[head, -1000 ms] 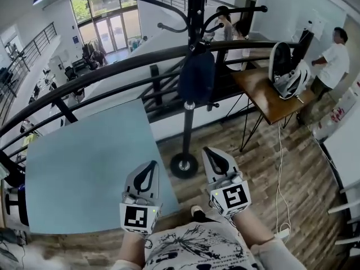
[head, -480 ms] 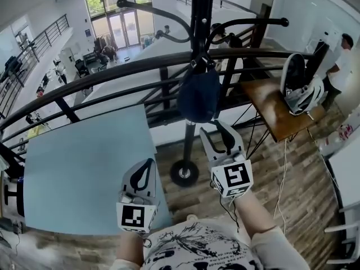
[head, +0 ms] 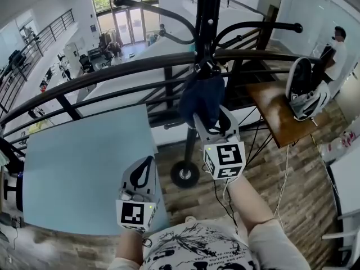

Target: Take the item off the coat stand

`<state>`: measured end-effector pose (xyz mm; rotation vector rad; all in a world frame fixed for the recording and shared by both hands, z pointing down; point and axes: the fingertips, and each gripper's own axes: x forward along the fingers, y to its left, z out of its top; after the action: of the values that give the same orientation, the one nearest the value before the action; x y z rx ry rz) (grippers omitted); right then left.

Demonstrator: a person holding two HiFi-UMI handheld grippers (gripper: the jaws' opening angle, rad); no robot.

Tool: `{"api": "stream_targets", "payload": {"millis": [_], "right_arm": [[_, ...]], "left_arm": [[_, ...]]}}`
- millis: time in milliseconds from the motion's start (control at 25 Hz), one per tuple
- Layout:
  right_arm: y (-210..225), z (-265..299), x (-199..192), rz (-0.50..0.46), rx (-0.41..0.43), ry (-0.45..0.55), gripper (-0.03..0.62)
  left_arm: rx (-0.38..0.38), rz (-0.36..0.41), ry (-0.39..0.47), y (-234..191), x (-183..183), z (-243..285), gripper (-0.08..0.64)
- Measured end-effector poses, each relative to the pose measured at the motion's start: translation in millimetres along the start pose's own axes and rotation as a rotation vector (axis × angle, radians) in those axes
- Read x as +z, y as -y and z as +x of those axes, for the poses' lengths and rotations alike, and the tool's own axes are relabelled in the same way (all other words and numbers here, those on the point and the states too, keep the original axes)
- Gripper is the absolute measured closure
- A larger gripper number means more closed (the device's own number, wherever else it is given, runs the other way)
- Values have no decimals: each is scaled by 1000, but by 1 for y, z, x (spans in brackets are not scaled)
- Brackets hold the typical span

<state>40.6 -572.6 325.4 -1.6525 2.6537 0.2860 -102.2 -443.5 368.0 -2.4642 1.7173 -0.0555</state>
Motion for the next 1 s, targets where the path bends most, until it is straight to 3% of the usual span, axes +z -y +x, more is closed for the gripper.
{"api": "stream_targets", "payload": {"millis": [80, 200, 360, 760, 1000], "right_arm": [[2, 4, 3, 17, -5, 6, 399], [7, 2, 4, 20, -15, 21, 519], [7, -6, 9, 13, -9, 36, 583], [1, -58, 66, -122, -79, 146, 592], [-15, -97, 72, -97, -90, 128, 592]], "left_arm": [[-2, -1, -7, -1, -1, 2, 555], [-7, -5, -14, 2, -4, 3, 555], [-9, -19, -29, 4, -8, 0, 555], [-48, -5, 1, 16, 0, -19, 555], [-83, -14, 3, 22, 4, -39, 555]]}}
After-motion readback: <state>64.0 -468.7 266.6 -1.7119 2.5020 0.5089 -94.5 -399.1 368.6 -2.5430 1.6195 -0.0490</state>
